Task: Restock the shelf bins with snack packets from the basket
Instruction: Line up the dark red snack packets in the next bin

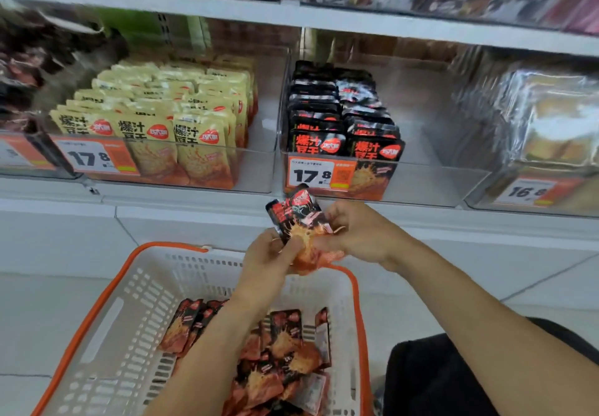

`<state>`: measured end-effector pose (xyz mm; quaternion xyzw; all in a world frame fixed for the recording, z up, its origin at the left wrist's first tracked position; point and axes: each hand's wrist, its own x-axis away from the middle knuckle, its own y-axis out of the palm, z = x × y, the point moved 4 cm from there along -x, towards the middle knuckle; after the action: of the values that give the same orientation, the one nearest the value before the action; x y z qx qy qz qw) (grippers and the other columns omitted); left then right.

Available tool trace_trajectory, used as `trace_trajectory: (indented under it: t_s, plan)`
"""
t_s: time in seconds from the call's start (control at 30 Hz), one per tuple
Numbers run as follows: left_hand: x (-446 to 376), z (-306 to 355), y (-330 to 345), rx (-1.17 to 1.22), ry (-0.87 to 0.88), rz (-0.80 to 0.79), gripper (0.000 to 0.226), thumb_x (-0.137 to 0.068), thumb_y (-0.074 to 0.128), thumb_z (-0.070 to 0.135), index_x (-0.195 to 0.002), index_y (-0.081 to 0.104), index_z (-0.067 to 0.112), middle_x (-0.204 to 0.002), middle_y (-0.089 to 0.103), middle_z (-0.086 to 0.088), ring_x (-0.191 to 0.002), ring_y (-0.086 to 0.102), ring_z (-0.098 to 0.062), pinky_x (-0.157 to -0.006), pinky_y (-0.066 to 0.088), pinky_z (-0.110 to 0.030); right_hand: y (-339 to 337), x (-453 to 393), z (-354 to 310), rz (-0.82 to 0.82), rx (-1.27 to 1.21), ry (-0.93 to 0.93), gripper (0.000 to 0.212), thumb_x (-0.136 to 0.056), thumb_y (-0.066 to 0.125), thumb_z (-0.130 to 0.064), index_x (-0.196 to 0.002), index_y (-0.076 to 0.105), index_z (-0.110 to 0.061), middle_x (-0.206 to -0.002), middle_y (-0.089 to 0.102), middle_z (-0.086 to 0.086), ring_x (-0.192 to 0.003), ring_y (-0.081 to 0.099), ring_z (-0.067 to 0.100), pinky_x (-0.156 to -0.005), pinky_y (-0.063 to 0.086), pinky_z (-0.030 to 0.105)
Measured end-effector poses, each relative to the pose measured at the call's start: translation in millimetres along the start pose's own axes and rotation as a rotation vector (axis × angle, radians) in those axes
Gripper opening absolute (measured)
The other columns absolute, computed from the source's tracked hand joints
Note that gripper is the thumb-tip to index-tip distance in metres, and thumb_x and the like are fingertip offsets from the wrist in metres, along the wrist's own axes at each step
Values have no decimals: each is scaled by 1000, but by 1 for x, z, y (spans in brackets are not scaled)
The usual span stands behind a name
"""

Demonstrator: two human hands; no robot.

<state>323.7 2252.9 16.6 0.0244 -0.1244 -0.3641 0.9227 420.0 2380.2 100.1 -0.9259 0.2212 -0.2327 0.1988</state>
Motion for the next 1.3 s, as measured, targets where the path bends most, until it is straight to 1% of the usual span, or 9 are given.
trace_trajectory:
  t_s: [0.1,0.2,0.4,0.57,0.67,0.83,1.0,1.17,1.3]
  plan:
    - [2,38,8,-122,258,-8,15,-91,71,27,-102,65,21,-88,75,-7,-80,71,-25,-72,57,-39,-24,12,-17,144,91,-159,36,-81,82,-28,-108,59,-21,-104,68,-5,-91,65,7,-80,54,27]
    - [12,72,23,-226,456,-71,13,-94,66,17,-103,63,26,-90,74,3,-80,69,-14,-70,53,-25,-47,23,-34,175,-17,-442,45,-81,83,-20,-117,57,-22,-108,69,-7,-95,68,7,-81,55,27]
    - [27,90,39,-512,671,38,29,-98,60,31,-125,54,29,-120,57,20,-115,52,3,-94,38,-10,-91,30,-40,385,-90,-713,28,-77,78,-6,-93,62,-22,-86,69,-1,-75,69,22,-74,58,44]
    - [17,114,37,-704,850,108,44,-93,57,17,-136,50,15,-138,48,3,-134,37,-4,-112,27,-19,-133,44,-43,634,-156,-886,35,-82,76,-7,-93,63,-38,-93,69,-7,-87,66,23,-83,54,36]
    - [4,120,44,-806,916,90,59,-90,57,17,-146,39,9,-150,40,-2,-146,28,-16,-120,21,-30,-137,40,-42,679,-85,-879,38,-83,77,-6,-94,60,-38,-94,68,-4,-87,67,27,-83,55,35]
    - [-21,124,63,-1061,952,59,72,-89,55,26,-154,28,8,-162,24,-6,-153,10,-22,-123,15,-48,-132,14,-33,685,117,-700,33,-83,80,-10,-95,56,-30,-87,61,-20,-74,60,4,-76,50,21]
    - [-39,126,73,-1132,901,89,74,-87,53,32,-154,28,10,-162,24,-6,-153,7,-25,-123,13,-53,-137,8,-33,702,236,-601,31,-80,82,-9,-97,57,-20,-81,54,-24,-73,51,-19,-68,37,2]
    - [-44,118,77,-1250,925,97,74,-85,53,36,-151,34,9,-159,31,-10,-151,16,-30,-124,1,-47,-131,-9,-32,631,444,-590,34,-77,85,-17,-107,70,-12,-100,66,-1,-97,58,14,-86,44,28]
    - [-46,116,75,-1287,954,109,74,-83,57,33,-150,36,11,-157,33,-9,-150,20,-30,-124,2,-48,-131,-12,-32,707,421,-635,19,-93,68,-35,-99,78,-20,-103,60,-5,-102,44,10,-87,30,8]
